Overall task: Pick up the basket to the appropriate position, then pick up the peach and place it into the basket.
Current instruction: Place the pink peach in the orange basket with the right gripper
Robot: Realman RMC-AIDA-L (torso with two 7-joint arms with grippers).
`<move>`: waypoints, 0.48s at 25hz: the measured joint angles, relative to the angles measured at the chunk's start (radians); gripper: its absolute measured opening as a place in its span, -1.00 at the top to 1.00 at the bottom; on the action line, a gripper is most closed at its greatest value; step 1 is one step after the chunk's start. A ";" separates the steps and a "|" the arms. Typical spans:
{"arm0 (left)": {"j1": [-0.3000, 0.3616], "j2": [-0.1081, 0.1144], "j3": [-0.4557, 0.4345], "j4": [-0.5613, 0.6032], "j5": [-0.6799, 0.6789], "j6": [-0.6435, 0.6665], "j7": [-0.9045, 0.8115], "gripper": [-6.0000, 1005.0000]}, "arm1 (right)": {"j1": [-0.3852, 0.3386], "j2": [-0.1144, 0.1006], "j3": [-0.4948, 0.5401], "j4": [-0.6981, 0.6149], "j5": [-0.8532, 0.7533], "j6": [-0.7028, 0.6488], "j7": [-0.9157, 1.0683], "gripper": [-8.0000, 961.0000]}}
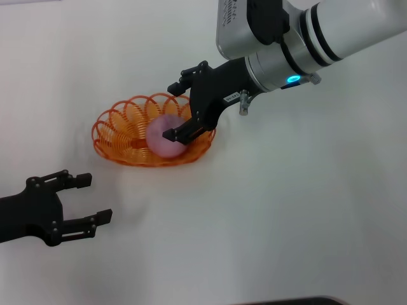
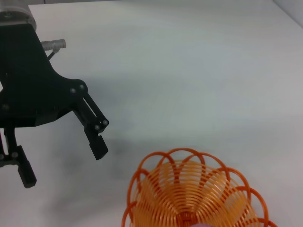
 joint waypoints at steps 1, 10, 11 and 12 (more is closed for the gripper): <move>0.000 0.000 0.000 0.000 0.000 0.000 0.000 -0.64 | 0.000 0.000 0.000 0.001 0.000 0.000 0.000 -0.77; -0.003 0.000 0.000 0.000 0.000 0.000 0.000 -0.64 | -0.003 0.000 0.004 -0.001 0.006 -0.005 0.000 -0.94; -0.003 0.000 0.000 0.000 0.000 0.000 0.000 -0.64 | -0.005 0.000 0.004 -0.005 0.011 -0.007 -0.001 -0.94; -0.003 0.000 0.000 0.000 0.000 0.000 0.000 -0.64 | -0.009 0.000 0.005 -0.010 0.018 -0.009 -0.004 -0.94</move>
